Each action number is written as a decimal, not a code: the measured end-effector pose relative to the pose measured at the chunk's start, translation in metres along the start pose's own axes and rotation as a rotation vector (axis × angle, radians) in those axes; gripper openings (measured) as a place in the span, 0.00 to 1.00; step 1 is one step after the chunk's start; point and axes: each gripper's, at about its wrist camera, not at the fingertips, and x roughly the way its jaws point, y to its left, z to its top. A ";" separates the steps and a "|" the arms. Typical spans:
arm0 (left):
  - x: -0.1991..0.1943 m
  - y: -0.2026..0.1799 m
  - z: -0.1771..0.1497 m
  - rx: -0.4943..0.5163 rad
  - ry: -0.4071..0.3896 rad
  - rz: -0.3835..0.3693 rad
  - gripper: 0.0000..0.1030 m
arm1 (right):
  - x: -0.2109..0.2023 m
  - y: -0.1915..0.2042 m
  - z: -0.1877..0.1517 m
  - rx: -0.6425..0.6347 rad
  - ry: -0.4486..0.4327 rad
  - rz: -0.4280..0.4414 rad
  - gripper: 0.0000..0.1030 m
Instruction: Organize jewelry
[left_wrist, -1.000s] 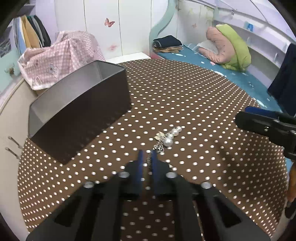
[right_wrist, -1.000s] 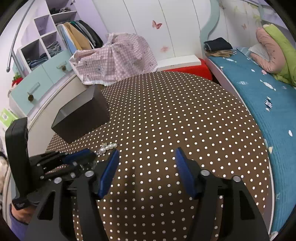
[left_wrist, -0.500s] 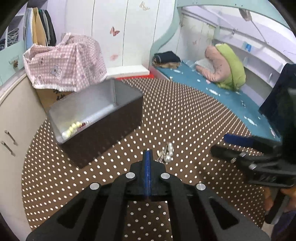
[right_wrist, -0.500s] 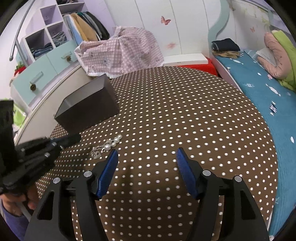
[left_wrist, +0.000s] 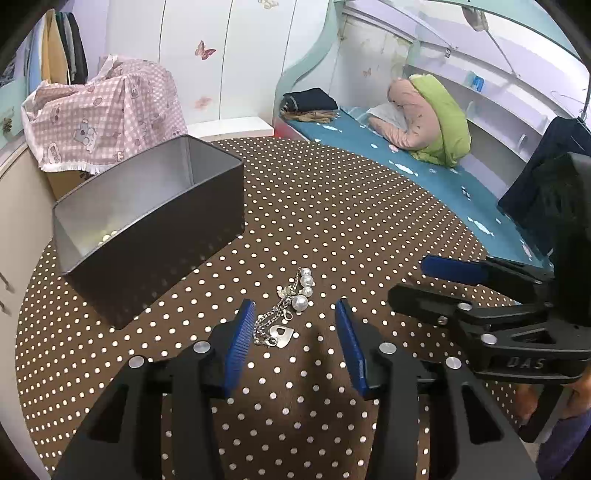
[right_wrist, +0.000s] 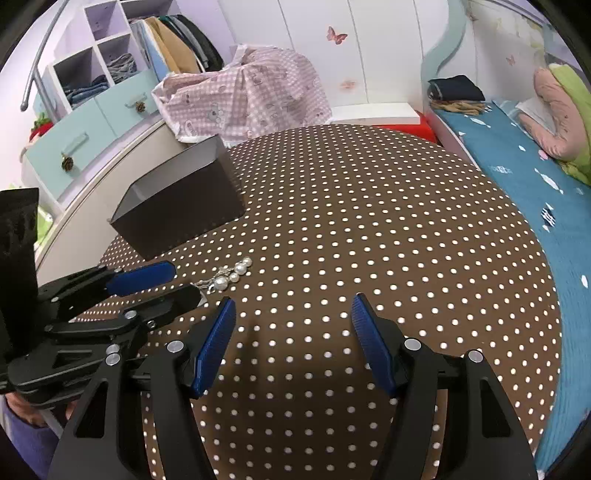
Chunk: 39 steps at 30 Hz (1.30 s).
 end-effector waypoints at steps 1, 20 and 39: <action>0.004 -0.001 0.000 0.006 0.011 -0.003 0.42 | 0.000 -0.002 0.000 0.003 0.000 -0.001 0.62; 0.023 0.002 0.007 0.049 0.038 0.024 0.10 | 0.009 -0.025 0.003 0.028 0.015 0.010 0.62; -0.015 0.049 0.008 -0.205 0.018 -0.259 0.10 | 0.015 0.002 0.000 -0.008 0.037 0.019 0.62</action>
